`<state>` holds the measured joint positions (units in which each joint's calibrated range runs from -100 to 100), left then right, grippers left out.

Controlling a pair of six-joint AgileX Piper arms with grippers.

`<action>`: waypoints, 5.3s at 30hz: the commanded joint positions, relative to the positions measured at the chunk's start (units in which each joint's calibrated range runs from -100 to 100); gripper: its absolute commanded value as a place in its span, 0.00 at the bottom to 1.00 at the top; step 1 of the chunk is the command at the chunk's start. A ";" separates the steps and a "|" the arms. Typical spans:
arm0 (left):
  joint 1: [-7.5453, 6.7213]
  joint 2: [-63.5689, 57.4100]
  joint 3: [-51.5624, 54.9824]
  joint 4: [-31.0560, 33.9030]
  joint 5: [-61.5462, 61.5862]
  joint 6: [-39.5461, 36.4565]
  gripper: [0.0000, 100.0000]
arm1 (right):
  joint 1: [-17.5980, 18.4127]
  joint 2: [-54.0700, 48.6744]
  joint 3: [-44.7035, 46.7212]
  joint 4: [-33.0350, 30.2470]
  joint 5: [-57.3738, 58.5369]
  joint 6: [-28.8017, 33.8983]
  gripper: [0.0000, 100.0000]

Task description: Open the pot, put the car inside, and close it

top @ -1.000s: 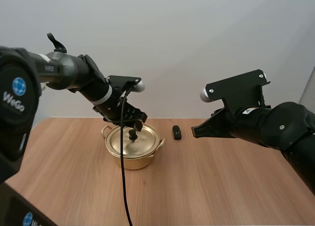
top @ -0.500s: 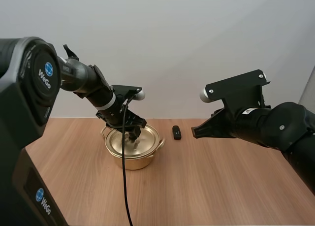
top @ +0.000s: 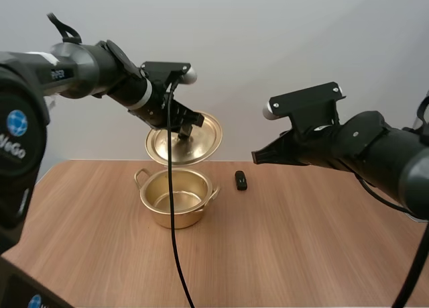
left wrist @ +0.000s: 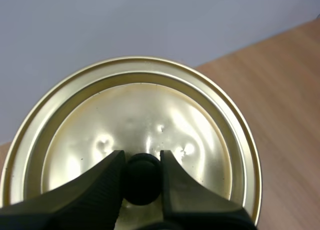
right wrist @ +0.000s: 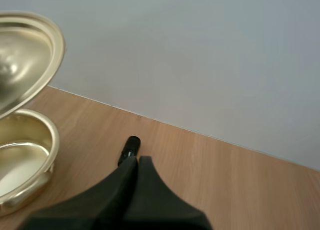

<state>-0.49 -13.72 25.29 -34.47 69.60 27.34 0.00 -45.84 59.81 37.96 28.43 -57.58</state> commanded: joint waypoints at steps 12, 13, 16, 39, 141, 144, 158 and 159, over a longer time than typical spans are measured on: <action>6.55 -21.51 -0.55 -13.20 -12.18 0.36 0.00 | 2.93 48.86 -19.95 1.24 2.67 -0.91 0.66; 7.03 -21.88 -0.55 -14.02 -12.18 0.36 0.00 | 2.93 49.77 -20.25 1.66 2.67 -0.91 0.66; 8.22 -22.45 -0.55 -16.91 -11.87 1.38 0.00 | 2.93 52.75 -20.82 1.91 2.53 -1.00 0.66; 8.58 -22.60 -0.55 -18.50 -7.48 2.98 0.00 | 4.07 62.70 -30.20 5.55 -0.08 -3.62 0.65; 1.85 -29.78 12.97 -22.38 -15.70 19.79 1.00 | -7.40 29.66 -22.55 20.53 31.00 -19.88 0.00; 3.98 -43.85 20.08 -22.52 -15.73 16.18 1.00 | -7.40 26.67 -20.38 25.27 31.22 -22.98 0.00; 7.60 -79.01 54.33 18.46 -33.86 -21.86 1.00 | -7.40 -6.38 2.74 35.50 14.64 -32.65 0.00; 6.79 -78.89 55.71 22.62 -32.18 -24.79 1.00 | -7.40 -10.09 5.18 35.40 13.04 -32.65 0.00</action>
<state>7.64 -56.16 69.43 -45.40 49.32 32.63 -7.41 -43.36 59.65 73.53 45.60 -90.31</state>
